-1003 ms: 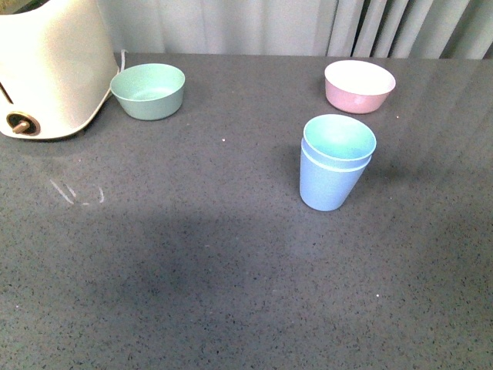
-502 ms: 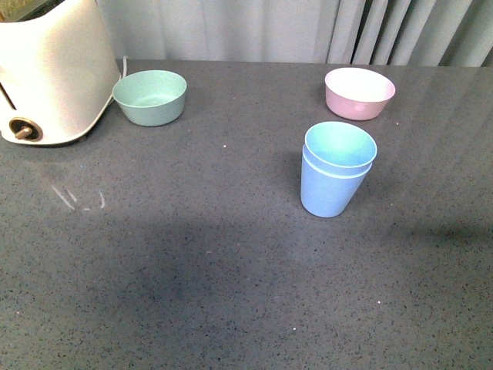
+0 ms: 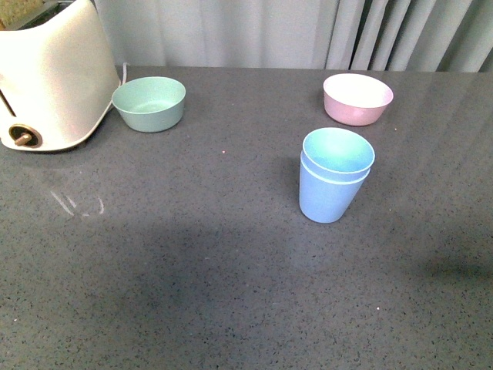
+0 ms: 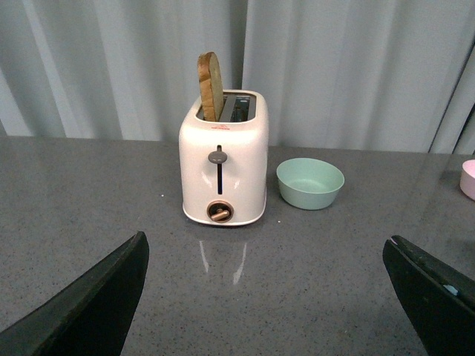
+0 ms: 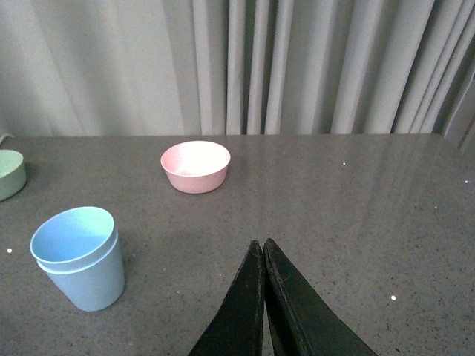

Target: Stack blue cups with both arms

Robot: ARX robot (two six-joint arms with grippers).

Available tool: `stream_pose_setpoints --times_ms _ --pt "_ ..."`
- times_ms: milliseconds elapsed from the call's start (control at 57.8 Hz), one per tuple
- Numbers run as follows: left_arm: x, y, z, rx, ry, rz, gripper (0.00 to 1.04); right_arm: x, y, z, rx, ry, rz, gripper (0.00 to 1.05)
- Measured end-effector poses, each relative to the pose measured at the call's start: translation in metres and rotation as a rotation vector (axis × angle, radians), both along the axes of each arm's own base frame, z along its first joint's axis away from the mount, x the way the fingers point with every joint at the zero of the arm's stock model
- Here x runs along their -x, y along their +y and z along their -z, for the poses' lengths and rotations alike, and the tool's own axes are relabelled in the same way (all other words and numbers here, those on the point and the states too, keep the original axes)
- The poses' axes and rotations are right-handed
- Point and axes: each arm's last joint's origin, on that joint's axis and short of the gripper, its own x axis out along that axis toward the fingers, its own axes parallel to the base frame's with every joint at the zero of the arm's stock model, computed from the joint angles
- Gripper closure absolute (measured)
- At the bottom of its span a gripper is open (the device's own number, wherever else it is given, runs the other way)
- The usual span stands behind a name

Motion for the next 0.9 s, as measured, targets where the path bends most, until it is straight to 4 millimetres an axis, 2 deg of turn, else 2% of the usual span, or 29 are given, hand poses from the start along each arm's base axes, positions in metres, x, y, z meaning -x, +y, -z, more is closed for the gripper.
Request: stream_pose_setpoints --times_ms 259,899 --pt "0.000 0.000 0.000 0.000 0.000 0.000 0.09 0.012 0.000 -0.002 0.000 -0.008 0.000 1.03" --pt "0.000 0.000 0.000 0.000 0.000 0.000 0.09 0.028 0.000 0.000 0.000 0.012 -0.001 1.03"
